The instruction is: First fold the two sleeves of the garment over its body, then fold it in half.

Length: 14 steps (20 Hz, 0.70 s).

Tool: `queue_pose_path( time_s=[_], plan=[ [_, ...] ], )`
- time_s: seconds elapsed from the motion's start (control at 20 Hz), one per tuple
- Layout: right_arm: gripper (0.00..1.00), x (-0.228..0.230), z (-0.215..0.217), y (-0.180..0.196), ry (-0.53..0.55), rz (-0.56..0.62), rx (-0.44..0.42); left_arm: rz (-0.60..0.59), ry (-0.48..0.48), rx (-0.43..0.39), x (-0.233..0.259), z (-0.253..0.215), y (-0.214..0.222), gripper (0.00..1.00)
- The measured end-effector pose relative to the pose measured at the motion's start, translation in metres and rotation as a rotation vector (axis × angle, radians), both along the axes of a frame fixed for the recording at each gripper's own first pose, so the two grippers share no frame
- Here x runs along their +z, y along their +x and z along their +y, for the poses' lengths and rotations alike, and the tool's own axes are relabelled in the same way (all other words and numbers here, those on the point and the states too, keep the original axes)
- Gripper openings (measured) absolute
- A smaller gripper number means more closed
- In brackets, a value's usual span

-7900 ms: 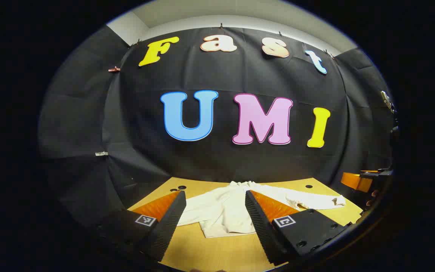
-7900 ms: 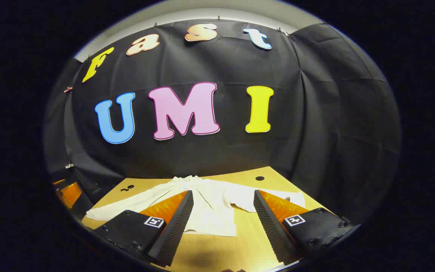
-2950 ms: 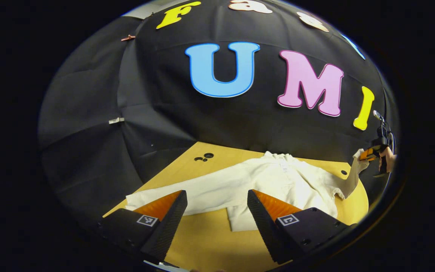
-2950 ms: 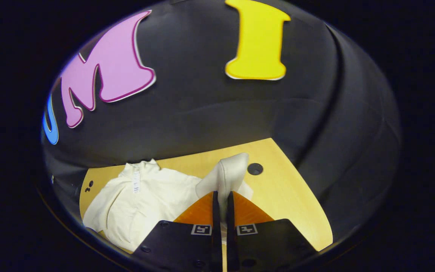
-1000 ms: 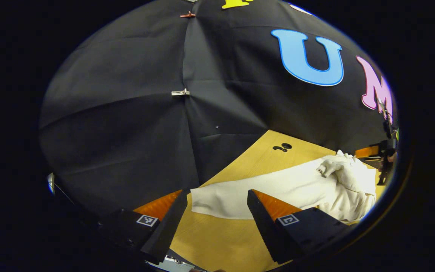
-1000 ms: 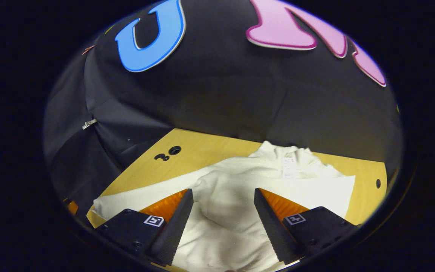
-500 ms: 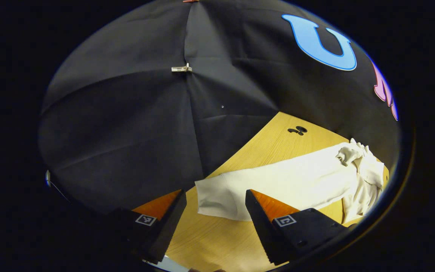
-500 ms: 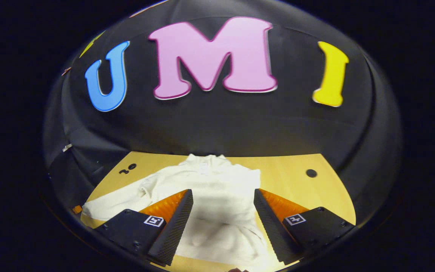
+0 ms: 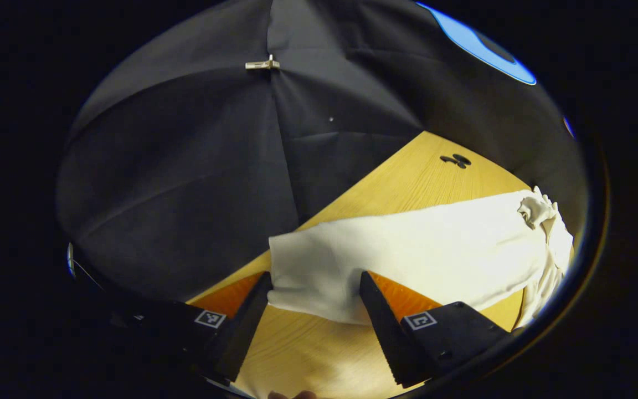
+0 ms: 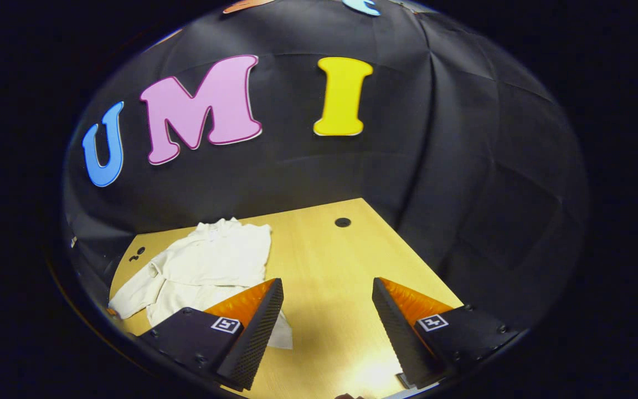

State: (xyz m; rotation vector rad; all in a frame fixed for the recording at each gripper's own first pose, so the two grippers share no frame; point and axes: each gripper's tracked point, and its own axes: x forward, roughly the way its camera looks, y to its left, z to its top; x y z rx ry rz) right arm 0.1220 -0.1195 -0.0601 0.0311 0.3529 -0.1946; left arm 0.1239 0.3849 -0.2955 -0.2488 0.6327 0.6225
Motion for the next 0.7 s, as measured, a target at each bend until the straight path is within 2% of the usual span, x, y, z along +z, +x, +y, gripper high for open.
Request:
queue_pose_path(
  time_s=[0.15,0.2,0.3,0.5,0.7],
  plan=[
    [0.99,-0.022,-0.020,-0.023,0.035,0.040,-0.056,0.006,-0.015,0.009,0.000,-0.003,0.001,1.00],
    [0.99,-0.026,-0.023,-0.028,0.044,0.044,-0.061,0.011,-0.023,-0.002,-0.003,-0.005,0.007,0.95],
    [0.99,-0.033,-0.033,-0.045,0.044,0.045,-0.063,0.025,-0.018,-0.046,-0.003,-0.012,0.010,0.80],
    [0.99,-0.044,-0.027,-0.047,0.040,0.058,-0.046,0.059,0.001,-0.118,-0.003,-0.023,0.019,0.39],
    [0.99,-0.042,-0.030,-0.043,0.060,0.045,-0.048,0.070,-0.028,-0.137,-0.001,-0.028,0.021,0.22]
  ],
)
